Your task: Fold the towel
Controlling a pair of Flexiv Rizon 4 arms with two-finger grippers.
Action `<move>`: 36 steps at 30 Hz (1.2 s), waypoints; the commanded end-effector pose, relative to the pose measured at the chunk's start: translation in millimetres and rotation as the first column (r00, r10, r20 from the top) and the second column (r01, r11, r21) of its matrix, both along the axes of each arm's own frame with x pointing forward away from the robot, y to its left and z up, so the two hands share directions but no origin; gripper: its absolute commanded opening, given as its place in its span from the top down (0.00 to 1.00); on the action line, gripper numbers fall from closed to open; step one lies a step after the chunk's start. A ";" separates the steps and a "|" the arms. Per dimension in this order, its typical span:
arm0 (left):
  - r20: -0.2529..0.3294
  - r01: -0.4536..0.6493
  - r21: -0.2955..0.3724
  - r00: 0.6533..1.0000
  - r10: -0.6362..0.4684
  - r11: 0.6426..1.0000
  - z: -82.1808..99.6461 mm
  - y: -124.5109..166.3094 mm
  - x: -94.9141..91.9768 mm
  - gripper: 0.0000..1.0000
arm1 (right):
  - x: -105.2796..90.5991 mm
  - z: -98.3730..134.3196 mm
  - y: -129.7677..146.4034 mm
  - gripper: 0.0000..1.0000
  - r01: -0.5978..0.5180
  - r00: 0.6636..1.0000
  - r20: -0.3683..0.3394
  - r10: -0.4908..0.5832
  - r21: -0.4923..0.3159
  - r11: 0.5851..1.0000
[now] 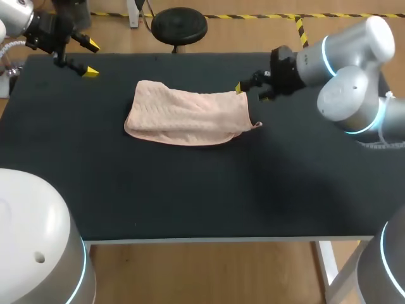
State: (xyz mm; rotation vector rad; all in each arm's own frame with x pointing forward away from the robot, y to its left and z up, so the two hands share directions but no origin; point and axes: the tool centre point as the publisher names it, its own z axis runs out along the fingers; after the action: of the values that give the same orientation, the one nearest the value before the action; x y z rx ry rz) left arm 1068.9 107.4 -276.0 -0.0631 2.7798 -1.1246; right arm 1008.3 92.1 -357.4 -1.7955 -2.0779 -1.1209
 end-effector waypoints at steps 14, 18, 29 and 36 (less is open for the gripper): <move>0.004 0.000 -0.001 1.000 0.000 1.000 -0.8 -0.1 -0.8 0.00 | 14.3 -48.1 -4.3 0.00 0.018 0.993 -0.118 0.001 0.164 0.986; 0.004 0.000 -0.001 1.000 0.000 1.000 -0.8 -0.1 -0.8 0.00 | 11.2 -57.7 0.6 0.00 0.008 0.992 -0.129 0.017 0.191 0.982; 0.004 0.000 -0.001 1.000 0.000 1.000 -0.8 -0.1 -0.8 0.00 | 2.5 -66.9 11.9 0.00 -0.002 0.991 -0.129 0.034 0.241 0.970; 0.004 0.000 -0.001 1.000 0.000 1.000 -0.8 -0.1 -0.8 0.00 | 2.7 -66.9 20.8 0.00 -0.010 0.991 -0.129 0.044 0.251 0.968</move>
State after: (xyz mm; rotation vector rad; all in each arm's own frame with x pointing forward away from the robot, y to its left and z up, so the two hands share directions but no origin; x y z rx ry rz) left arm 1068.9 107.4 -276.0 -0.0631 2.7798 -1.1245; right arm 1010.3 106.6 -415.0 -1.6704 -1.7927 -1.1587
